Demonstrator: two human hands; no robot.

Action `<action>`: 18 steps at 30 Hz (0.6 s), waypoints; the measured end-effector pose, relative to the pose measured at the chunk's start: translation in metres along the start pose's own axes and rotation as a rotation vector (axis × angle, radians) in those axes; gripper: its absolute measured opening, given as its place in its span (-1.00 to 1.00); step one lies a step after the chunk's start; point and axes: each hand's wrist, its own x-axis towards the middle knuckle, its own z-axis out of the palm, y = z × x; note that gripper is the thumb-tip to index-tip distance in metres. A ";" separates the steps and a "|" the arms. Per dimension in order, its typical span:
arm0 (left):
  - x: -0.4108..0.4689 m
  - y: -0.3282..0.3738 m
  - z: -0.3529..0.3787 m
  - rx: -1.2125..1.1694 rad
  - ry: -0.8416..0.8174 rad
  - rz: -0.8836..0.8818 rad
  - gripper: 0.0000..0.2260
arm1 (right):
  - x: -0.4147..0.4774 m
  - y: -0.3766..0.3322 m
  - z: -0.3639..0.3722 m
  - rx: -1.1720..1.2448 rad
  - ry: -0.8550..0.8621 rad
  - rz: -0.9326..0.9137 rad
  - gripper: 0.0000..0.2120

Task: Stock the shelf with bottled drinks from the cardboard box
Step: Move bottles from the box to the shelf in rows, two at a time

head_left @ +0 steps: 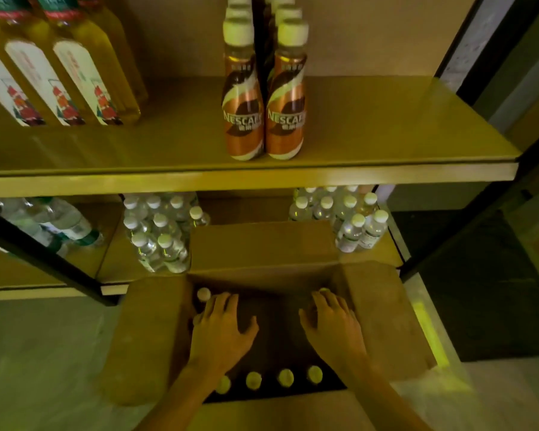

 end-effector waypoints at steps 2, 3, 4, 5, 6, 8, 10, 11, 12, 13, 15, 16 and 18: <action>-0.003 0.000 0.014 -0.025 -0.063 -0.028 -0.39 | -0.003 0.006 0.014 0.004 -0.060 0.034 -0.47; -0.004 0.001 0.018 -0.055 -0.086 -0.046 -0.40 | -0.004 0.007 0.020 0.028 -0.089 0.049 -0.46; -0.005 0.002 0.022 -0.092 -0.113 -0.079 -0.39 | -0.005 0.008 0.025 0.054 -0.118 0.066 -0.46; -0.005 0.002 0.027 -0.132 -0.133 -0.116 -0.38 | -0.006 0.008 0.030 0.081 -0.135 0.082 -0.45; -0.005 0.003 0.029 -0.179 -0.146 -0.158 -0.37 | -0.006 0.008 0.035 0.112 -0.157 0.103 -0.45; -0.002 0.004 0.031 -0.311 -0.167 -0.260 -0.36 | -0.003 0.006 0.045 0.210 -0.189 0.160 -0.42; 0.005 0.006 0.030 -0.474 -0.194 -0.392 -0.37 | 0.003 0.005 0.057 0.342 -0.236 0.259 -0.38; 0.010 0.006 0.031 -0.530 -0.198 -0.455 -0.38 | 0.008 0.004 0.062 0.423 -0.258 0.322 -0.38; 0.015 0.005 0.032 -0.566 -0.210 -0.527 -0.38 | 0.012 0.004 0.068 0.502 -0.279 0.384 -0.40; 0.020 0.002 0.036 -0.596 -0.207 -0.596 -0.38 | 0.015 0.004 0.074 0.573 -0.289 0.438 -0.41; 0.030 -0.004 0.042 -0.655 -0.217 -0.730 -0.37 | 0.022 0.004 0.085 0.667 -0.296 0.534 -0.40; 0.035 -0.005 0.045 -0.684 -0.225 -0.783 -0.37 | 0.026 0.005 0.091 0.710 -0.292 0.581 -0.38; 0.046 -0.006 0.049 -0.760 -0.209 -0.857 -0.42 | 0.037 0.007 0.102 0.786 -0.293 0.679 -0.37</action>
